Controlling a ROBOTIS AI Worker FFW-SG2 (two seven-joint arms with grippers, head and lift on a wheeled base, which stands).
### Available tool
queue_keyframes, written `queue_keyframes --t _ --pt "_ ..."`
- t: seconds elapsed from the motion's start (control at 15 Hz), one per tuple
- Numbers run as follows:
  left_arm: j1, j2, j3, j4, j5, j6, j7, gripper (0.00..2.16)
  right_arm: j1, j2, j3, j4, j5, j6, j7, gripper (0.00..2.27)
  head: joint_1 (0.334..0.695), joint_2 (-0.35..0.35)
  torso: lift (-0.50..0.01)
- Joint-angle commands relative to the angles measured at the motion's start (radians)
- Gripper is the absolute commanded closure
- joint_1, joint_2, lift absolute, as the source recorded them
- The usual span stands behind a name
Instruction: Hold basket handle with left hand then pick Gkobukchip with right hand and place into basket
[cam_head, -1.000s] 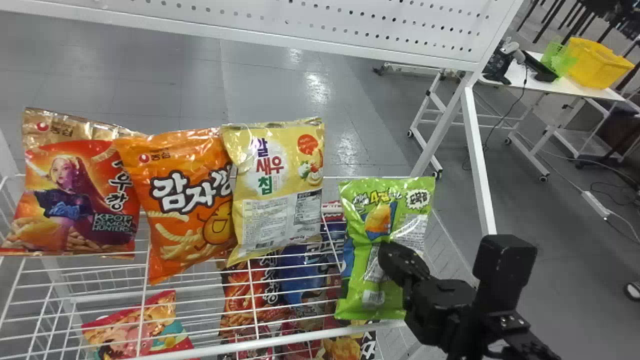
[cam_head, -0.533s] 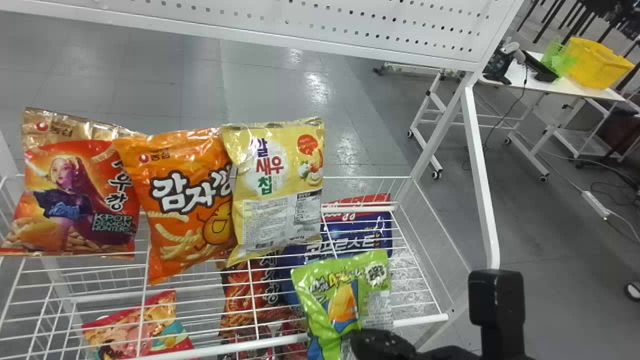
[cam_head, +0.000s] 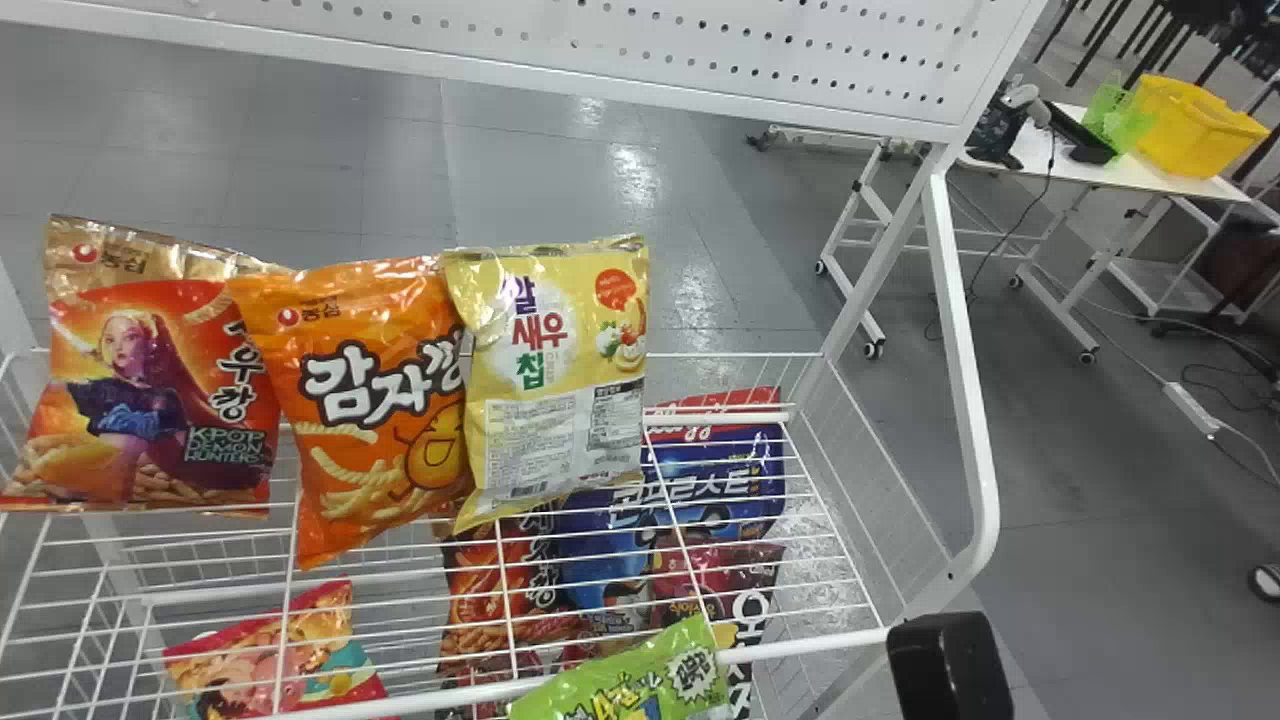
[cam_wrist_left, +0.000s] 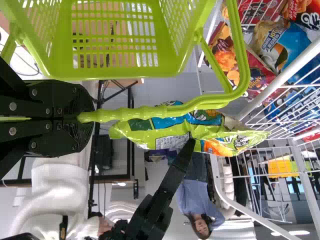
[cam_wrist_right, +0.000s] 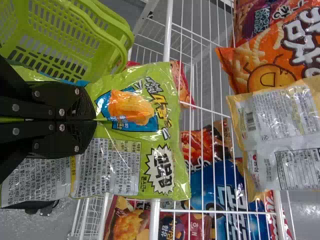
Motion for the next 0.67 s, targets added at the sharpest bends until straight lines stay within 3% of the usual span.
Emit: queue_keyframes --t 0.0,0.33,0.47,0.6 --pt "-0.003 -0.003 -0.006 -0.001 -0.006 0.001 0.004 1.45 0.011 -0.028 0.030 0.001 -0.012 0.006 0.000 2.02 0.695 -0.350 -0.032" --pt "-0.005 -0.003 0.003 -0.020 -0.005 0.001 0.002 1.45 0.024 -0.091 0.139 0.004 0.004 0.006 -0.064 2.02 0.695 -0.350 -0.032" --pt "-0.005 -0.003 0.005 -0.033 -0.003 0.001 0.001 1.45 0.024 -0.130 0.229 0.010 0.040 0.006 -0.104 2.02 0.695 -0.350 -0.032" --pt "-0.005 -0.003 0.007 -0.039 -0.002 0.001 0.002 1.45 0.019 -0.143 0.347 0.027 0.106 0.006 -0.110 2.02 0.695 -0.350 -0.032"
